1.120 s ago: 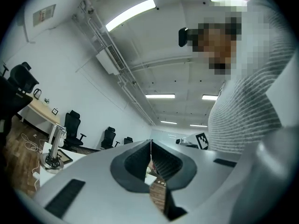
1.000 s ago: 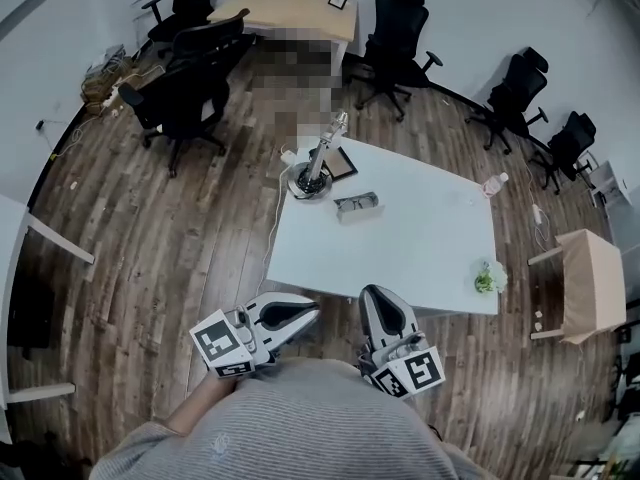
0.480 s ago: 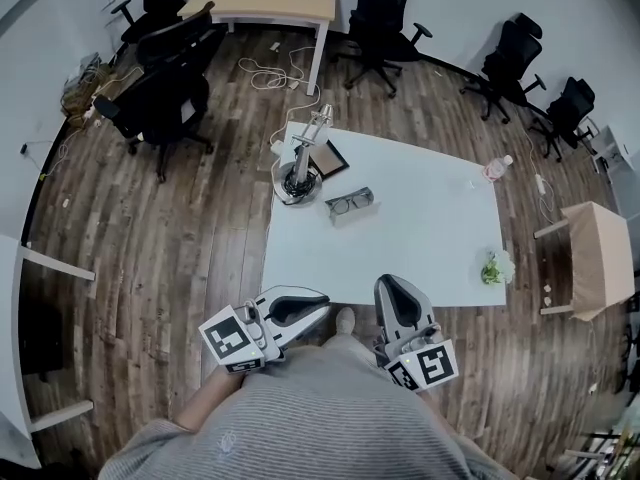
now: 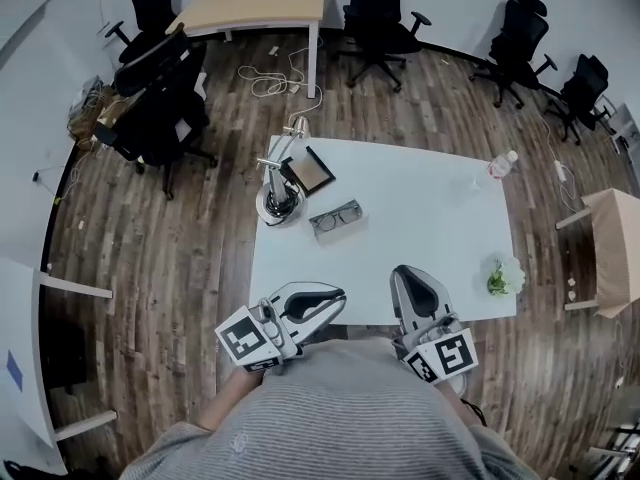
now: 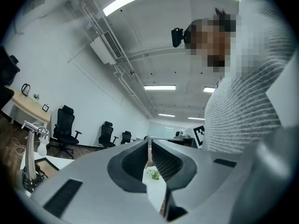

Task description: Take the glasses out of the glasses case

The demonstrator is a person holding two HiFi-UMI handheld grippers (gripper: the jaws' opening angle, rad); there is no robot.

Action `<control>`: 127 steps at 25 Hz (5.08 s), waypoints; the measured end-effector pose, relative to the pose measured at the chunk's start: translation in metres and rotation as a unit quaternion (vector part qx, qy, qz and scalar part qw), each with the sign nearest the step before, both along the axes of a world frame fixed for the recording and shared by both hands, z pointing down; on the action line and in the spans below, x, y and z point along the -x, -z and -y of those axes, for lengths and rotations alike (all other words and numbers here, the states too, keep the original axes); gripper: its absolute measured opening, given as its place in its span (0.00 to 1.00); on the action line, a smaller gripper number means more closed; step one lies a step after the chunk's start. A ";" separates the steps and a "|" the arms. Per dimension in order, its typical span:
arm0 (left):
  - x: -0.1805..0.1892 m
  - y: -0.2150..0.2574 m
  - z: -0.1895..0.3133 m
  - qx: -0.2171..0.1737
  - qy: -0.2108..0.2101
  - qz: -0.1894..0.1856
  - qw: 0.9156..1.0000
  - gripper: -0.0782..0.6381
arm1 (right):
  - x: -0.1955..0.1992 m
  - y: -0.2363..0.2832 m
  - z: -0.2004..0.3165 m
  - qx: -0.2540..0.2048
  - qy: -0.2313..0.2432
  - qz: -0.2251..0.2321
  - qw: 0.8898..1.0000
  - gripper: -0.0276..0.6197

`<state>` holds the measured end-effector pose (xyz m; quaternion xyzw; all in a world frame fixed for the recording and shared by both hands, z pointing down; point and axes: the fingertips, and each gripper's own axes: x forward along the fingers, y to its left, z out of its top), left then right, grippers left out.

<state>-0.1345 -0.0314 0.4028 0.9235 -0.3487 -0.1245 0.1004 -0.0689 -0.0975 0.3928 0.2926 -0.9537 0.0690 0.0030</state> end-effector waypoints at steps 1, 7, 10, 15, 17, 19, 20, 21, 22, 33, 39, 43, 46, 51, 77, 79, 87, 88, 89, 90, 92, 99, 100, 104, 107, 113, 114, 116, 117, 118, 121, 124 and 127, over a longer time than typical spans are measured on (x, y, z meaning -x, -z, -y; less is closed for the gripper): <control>-0.003 -0.001 0.008 0.002 0.000 0.008 1.000 0.13 | -0.004 -0.001 0.006 0.000 0.002 0.000 1.000 0.07; -0.005 -0.015 0.049 0.013 0.011 0.072 0.997 0.15 | -0.020 -0.005 0.034 -0.001 0.005 0.004 1.000 0.07; -0.007 -0.017 0.064 0.015 0.017 0.099 0.995 0.28 | -0.029 -0.007 0.049 -0.008 -0.005 0.002 1.000 0.07; -0.006 -0.030 0.083 0.025 0.026 0.153 0.988 0.29 | -0.034 -0.011 0.053 0.001 0.001 0.009 1.000 0.07; -0.004 -0.035 0.092 0.028 0.028 0.171 0.984 0.29 | -0.035 -0.012 0.053 0.009 0.005 0.015 1.000 0.07; 0.000 -0.043 0.101 0.030 0.033 0.192 0.980 0.29 | -0.039 -0.013 0.057 0.004 0.000 0.011 1.000 0.07; 0.003 -0.047 0.106 0.031 0.035 0.204 0.978 0.29 | -0.042 -0.014 0.060 0.002 -0.004 0.010 1.000 0.07; 0.005 -0.050 0.110 0.029 0.037 0.216 0.975 0.29 | -0.044 -0.014 0.062 0.001 -0.008 0.010 1.000 0.07; 0.005 -0.051 0.115 0.027 0.038 0.226 0.973 0.29 | -0.046 -0.014 0.063 0.002 -0.012 0.012 1.000 0.07; 0.007 -0.070 0.153 0.028 0.021 0.309 0.950 0.29 | -0.059 -0.010 0.063 0.004 -0.013 0.019 1.000 0.07; 0.005 -0.090 0.167 0.037 0.009 0.343 0.938 0.29 | -0.071 -0.011 0.069 0.005 -0.023 0.016 1.000 0.07; 0.010 -0.109 0.179 0.049 0.007 0.371 0.927 0.29 | -0.072 -0.011 0.072 0.002 -0.026 0.015 1.000 0.07; 0.012 -0.126 0.186 0.061 0.005 0.389 0.919 0.29 | -0.076 -0.012 0.073 0.001 -0.028 0.015 0.999 0.07; 0.020 -0.150 0.197 0.083 0.001 0.417 0.905 0.29 | -0.081 -0.012 0.076 0.000 -0.033 0.013 0.999 0.07; 0.046 -0.255 0.235 0.182 -0.024 0.521 0.833 0.26 | -0.119 -0.022 0.090 0.013 -0.065 0.006 0.998 0.07; 0.047 -0.261 0.238 0.187 -0.029 0.528 0.828 0.26 | -0.123 -0.023 0.091 0.016 -0.069 0.005 0.997 0.07; 0.049 -0.278 0.242 0.202 -0.031 0.543 0.815 0.25 | -0.133 -0.029 0.094 0.022 -0.079 0.002 0.997 0.07; 0.050 -0.278 0.243 0.203 -0.031 0.544 0.814 0.25 | -0.133 -0.029 0.095 0.023 -0.079 0.002 0.997 0.07; 0.051 -0.280 0.244 0.205 -0.032 0.545 0.812 0.24 | -0.134 -0.029 0.095 0.024 -0.080 0.002 0.997 0.07; 0.051 -0.281 0.244 0.206 -0.032 0.547 0.810 0.24 | -0.134 -0.030 0.096 0.025 -0.080 0.002 0.996 0.07; 0.053 -0.287 0.246 0.210 -0.033 0.555 0.804 0.24 | -0.135 -0.031 0.097 0.026 -0.082 0.002 0.996 0.07; 0.055 -0.309 0.251 0.234 -0.035 0.583 0.777 0.24 | -0.147 -0.035 0.101 0.034 -0.096 -0.005 0.995 0.07; 0.055 -0.312 0.252 0.236 -0.036 0.587 0.774 0.24 | -0.148 -0.036 0.102 0.035 -0.098 -0.005 0.995 0.07; 0.058 -0.323 0.257 0.247 -0.036 0.601 0.760 0.24 | -0.152 -0.038 0.106 0.038 -0.103 -0.007 0.994 0.07; 0.058 -0.327 0.258 0.253 -0.038 0.607 0.753 0.24 | -0.156 -0.040 0.108 0.041 -0.104 -0.008 0.994 0.07; 0.060 -0.335 0.261 0.260 -0.038 0.622 0.738 0.23 | -0.162 -0.043 0.110 0.047 -0.108 -0.008 0.993 0.07; 0.061 -0.337 0.261 0.259 -0.039 0.627 0.734 0.23 | -0.163 -0.044 0.110 0.047 -0.109 -0.008 0.993 0.07; 0.063 -0.340 0.261 0.257 -0.039 0.640 0.723 0.23 | -0.164 -0.043 0.111 0.047 -0.110 -0.008 0.993 0.07; 0.064 -0.341 0.261 0.255 -0.036 0.646 0.718 0.23 | -0.165 -0.043 0.112 0.047 -0.112 -0.008 0.993 0.07; 0.066 -0.341 0.262 0.255 -0.032 0.651 0.714 0.20 | -0.166 -0.042 0.112 0.047 -0.112 -0.008 0.992 0.07; 0.069 -0.341 0.259 0.274 -0.024 0.654 0.705 0.15 | -0.169 -0.043 0.112 0.046 -0.114 -0.007 0.992 0.07; 0.070 -0.338 0.254 0.278 -0.018 0.652 0.705 0.15 | -0.170 -0.042 0.111 0.044 -0.111 -0.004 0.993 0.07; 0.071 -0.330 0.254 0.276 -0.005 0.644 0.714 0.15 | -0.169 -0.041 0.110 0.043 -0.105 -0.004 0.994 0.07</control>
